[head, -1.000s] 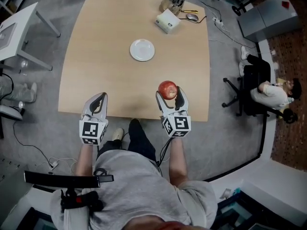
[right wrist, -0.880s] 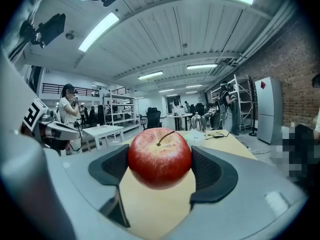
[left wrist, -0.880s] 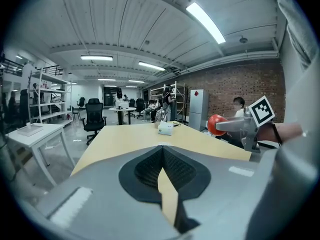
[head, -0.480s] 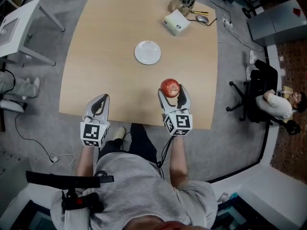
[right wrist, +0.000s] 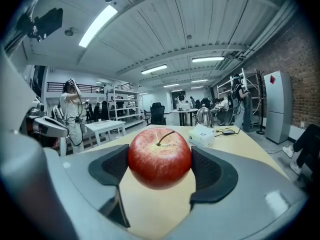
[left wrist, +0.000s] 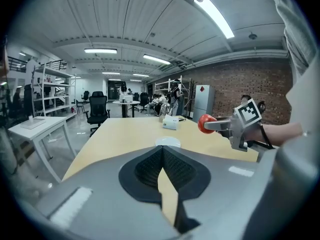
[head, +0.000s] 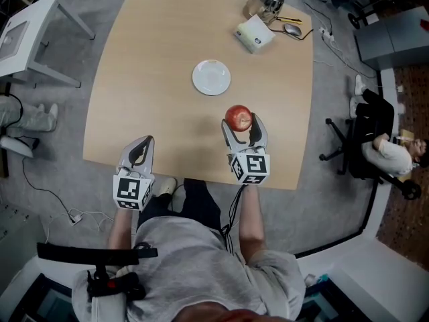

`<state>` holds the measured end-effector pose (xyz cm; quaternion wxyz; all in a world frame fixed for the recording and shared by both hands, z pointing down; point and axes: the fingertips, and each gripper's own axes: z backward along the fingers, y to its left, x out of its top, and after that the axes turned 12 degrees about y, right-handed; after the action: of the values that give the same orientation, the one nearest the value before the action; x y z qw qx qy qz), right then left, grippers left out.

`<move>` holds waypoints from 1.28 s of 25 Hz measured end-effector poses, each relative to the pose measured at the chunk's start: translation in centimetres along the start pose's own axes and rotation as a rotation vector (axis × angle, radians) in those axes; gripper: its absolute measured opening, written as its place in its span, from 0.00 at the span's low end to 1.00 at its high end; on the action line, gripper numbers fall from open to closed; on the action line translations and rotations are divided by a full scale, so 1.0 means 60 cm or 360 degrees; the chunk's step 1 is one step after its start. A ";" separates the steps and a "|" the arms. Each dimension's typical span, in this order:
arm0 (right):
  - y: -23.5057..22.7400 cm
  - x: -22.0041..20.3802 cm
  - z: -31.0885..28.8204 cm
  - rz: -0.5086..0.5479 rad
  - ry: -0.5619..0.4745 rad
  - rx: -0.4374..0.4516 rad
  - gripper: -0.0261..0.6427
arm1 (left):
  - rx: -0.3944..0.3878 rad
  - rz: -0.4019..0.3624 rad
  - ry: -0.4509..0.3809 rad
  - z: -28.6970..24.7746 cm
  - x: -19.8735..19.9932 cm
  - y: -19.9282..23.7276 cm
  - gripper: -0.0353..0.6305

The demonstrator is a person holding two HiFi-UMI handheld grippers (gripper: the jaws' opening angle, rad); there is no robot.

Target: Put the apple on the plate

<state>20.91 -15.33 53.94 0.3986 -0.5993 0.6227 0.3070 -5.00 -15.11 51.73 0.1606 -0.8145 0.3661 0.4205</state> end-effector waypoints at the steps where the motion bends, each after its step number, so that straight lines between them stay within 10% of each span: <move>1: -0.001 0.000 -0.007 0.0004 0.0005 0.0005 0.62 | 0.0004 0.0005 0.0005 -0.002 -0.002 0.002 0.08; 32: -0.041 -0.008 -0.200 0.0065 0.0146 0.0178 0.62 | 0.0142 0.0181 0.0116 -0.087 -0.014 0.046 0.08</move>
<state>21.78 -25.63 60.52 0.3960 -0.5766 0.6687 0.2521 -4.38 -19.57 55.61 0.1590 -0.7992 0.4358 0.3823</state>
